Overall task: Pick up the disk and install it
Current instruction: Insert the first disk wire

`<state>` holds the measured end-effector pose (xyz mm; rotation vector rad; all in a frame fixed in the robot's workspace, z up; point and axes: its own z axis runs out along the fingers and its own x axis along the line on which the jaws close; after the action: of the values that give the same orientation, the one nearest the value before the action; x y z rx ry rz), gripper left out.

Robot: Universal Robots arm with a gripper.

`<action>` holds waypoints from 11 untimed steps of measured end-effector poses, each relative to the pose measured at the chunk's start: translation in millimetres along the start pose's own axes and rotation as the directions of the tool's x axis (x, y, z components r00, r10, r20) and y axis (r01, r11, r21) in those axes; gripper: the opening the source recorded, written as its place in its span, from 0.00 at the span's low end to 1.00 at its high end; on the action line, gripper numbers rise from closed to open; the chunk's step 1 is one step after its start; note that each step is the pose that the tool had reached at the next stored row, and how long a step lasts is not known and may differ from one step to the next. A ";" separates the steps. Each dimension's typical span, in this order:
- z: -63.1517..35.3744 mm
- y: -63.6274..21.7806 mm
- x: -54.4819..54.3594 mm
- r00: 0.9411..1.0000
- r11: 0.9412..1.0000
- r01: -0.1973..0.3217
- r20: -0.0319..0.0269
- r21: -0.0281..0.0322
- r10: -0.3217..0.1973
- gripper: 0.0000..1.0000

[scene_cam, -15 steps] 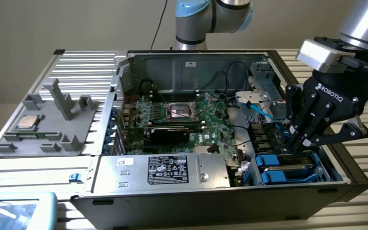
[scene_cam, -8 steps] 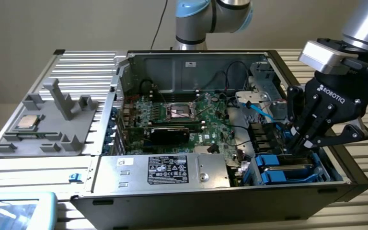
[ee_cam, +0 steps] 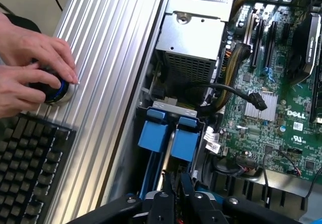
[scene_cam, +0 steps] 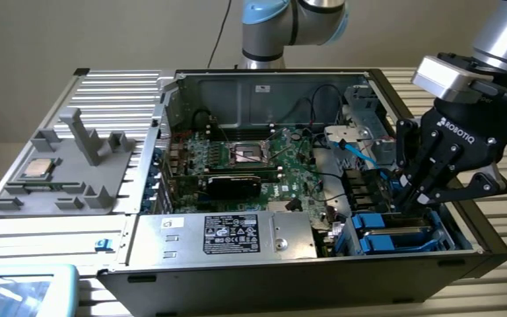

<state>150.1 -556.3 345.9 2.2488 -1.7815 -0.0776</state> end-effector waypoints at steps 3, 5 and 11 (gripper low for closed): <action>0.0 -0.3 0.0 1.000 1.000 -0.001 0.000 -0.001 0.001 0.16; -0.2 -1.4 -0.7 1.000 1.000 -0.003 -0.015 -0.005 0.003 0.16; 0.2 -3.8 -4.2 0.999 1.000 -0.013 -0.050 -0.018 0.012 0.16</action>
<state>152.7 -551.5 344.3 2.2063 -1.7621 -0.0345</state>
